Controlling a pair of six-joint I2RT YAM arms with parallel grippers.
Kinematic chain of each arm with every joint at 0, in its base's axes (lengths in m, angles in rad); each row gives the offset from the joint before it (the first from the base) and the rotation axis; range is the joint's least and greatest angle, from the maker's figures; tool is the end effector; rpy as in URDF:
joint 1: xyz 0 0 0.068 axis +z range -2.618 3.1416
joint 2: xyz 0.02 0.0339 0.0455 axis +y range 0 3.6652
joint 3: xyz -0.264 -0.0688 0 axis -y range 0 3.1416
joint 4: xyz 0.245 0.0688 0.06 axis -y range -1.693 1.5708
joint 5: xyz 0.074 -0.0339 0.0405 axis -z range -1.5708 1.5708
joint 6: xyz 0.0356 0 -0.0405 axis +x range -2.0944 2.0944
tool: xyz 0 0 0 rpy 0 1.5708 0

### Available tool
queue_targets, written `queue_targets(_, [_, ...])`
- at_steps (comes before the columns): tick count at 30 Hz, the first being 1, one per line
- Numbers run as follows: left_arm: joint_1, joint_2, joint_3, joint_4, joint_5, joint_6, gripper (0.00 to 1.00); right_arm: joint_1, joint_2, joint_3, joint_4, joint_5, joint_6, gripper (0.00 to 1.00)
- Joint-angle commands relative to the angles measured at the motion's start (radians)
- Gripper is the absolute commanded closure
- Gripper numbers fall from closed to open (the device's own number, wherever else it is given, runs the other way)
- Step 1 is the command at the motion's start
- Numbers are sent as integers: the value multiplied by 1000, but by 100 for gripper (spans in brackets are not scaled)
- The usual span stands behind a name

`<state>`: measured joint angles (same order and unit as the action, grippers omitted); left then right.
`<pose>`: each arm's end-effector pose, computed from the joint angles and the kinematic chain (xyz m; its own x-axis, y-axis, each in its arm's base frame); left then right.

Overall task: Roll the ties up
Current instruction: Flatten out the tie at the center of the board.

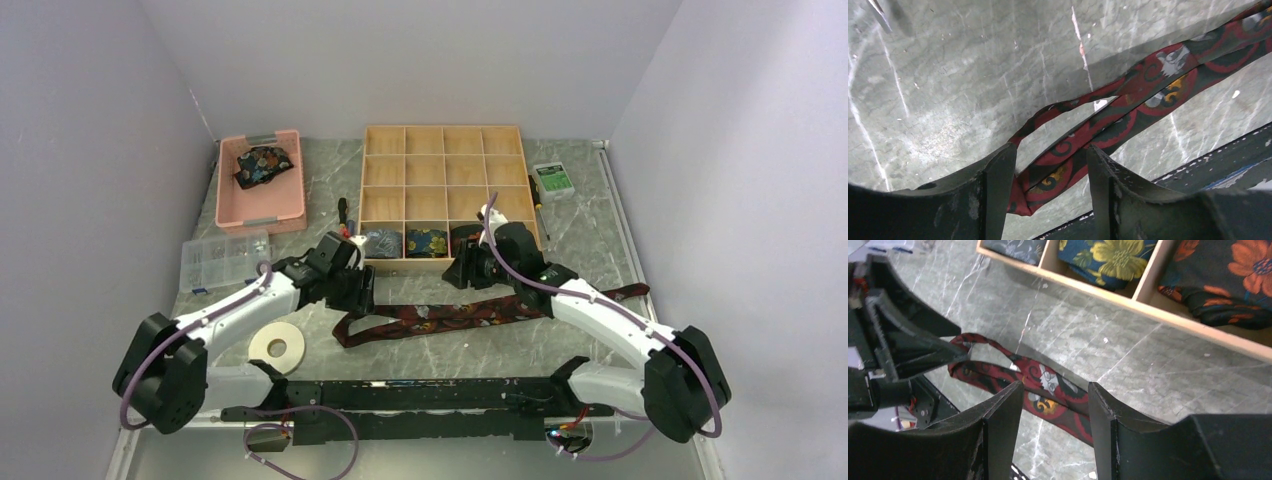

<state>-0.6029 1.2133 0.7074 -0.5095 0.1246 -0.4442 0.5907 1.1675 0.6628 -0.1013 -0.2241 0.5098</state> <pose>0.1858 -0.1333 0.2017 -0.8969 0.0998 -0.4307 0.2560 0.9115 -0.3219 0.2026 0.1454 0.2285 -0.7519 0.0686 -0.6556 -0.3755 0.7728 0.5116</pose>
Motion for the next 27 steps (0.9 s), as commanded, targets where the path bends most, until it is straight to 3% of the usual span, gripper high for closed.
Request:
queue_targets(1, [15,62,23,-33,33,34,43,8,-59,-49,68,-62,-24,46])
queue_targets(8, [23,81,55,-64,-113,18,32,33,-101,-99,92,-103,-28,46])
queue_targets(12, [38,112,68,-80,-61,35,42,43,-97,-124,97,-111,-16,46])
queue_targets(14, [38,120,64,-82,-47,27,42,53,-104,-149,131,-100,-1,46])
queue_targets(19, [38,32,65,-103,-122,0,23,69,-118,-207,157,-58,34,45])
queue_targets(22, [38,-21,56,-103,-123,5,18,69,-129,-232,169,-32,50,45])
queue_targets(25, [38,12,51,-98,-99,7,23,70,-132,-239,169,-21,60,44])
queue_targets(27, [39,71,55,-97,-63,4,35,71,-139,-241,169,-18,63,45])
